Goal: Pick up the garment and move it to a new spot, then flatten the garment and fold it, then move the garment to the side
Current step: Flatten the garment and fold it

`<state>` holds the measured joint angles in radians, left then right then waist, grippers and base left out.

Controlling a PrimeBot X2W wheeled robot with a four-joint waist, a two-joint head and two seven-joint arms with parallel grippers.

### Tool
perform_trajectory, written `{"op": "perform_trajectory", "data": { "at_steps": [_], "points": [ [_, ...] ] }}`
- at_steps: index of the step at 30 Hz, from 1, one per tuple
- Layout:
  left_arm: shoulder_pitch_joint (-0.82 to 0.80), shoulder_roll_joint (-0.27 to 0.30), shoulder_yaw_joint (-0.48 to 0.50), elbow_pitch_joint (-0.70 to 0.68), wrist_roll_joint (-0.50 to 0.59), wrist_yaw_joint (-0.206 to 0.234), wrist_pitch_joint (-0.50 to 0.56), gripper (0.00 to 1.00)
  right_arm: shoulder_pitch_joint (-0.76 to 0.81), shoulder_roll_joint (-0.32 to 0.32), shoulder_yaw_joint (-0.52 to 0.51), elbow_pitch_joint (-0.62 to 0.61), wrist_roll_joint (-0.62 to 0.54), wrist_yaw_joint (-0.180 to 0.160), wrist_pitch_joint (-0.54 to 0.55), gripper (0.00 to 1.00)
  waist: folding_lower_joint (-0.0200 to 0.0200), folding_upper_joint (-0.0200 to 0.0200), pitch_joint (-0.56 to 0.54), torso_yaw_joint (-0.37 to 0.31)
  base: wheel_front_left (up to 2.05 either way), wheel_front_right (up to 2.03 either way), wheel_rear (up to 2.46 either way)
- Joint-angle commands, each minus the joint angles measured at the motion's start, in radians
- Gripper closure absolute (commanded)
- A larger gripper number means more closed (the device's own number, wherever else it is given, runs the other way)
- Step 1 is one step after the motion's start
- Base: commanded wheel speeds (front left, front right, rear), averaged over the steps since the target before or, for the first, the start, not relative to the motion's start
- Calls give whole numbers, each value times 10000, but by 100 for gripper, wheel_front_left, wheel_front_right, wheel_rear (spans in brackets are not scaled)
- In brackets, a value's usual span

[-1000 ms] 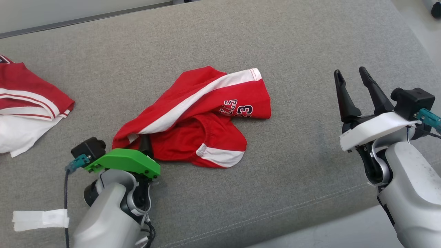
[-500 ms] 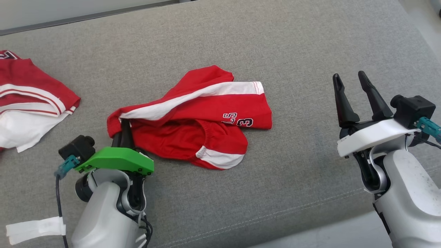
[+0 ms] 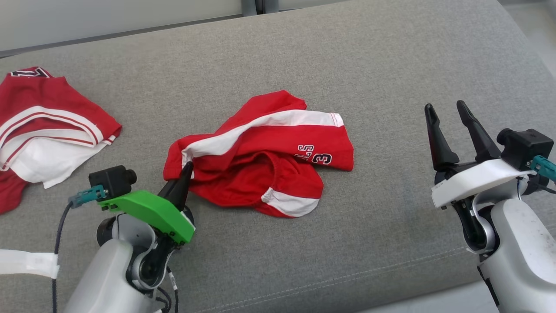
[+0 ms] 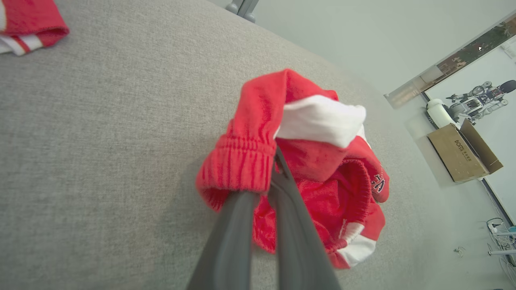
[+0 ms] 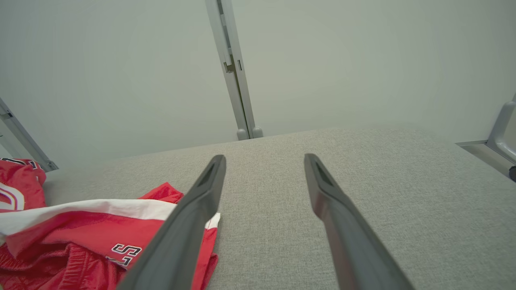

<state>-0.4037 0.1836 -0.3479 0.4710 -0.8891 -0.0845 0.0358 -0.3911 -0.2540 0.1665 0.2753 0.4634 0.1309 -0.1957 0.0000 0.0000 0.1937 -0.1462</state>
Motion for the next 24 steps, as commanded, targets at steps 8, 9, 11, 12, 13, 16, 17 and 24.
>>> {"op": "perform_trajectory", "data": {
  "at_steps": [8,9,11,12,13,16,17,24],
  "points": [
    [1741,1927,-380,-3636,-1651,-178,3839,100,616,-188,2,-320,-107,-3,431,0,0,0,-205,296,0,0,0],
    [1911,2183,-479,-4024,-1888,-211,4354,100,660,-183,20,-340,-116,-3,448,0,0,0,-210,307,0,0,0],
    [2169,2540,-533,-4562,-2424,-222,5117,100,710,-144,65,-379,-149,-3,515,0,0,0,-216,312,0,0,0],
    [2269,2688,-511,-4724,-2651,-218,5393,100,748,-115,89,-389,-141,-3,527,0,0,0,-214,305,0,0,0],
    [2347,2821,-475,-4813,-2792,-153,5574,100,784,-90,115,-385,-147,-3,539,0,0,0,-208,295,0,0,0],
    [2449,3042,-413,-4789,-2962,-82,5882,100,835,-28,192,-315,-231,-3,588,0,0,0,-170,253,0,0,0],
    [2434,3072,-394,-4689,-2961,-74,5872,100,844,-24,218,-283,-247,-3,587,0,0,0,-159,239,0,0,0],
    [1911,2933,-623,-3541,-1939,-94,5193,100,957,38,385,-70,-304,-3,558,0,0,0,-178,155,0,0,0]
  ]
}}
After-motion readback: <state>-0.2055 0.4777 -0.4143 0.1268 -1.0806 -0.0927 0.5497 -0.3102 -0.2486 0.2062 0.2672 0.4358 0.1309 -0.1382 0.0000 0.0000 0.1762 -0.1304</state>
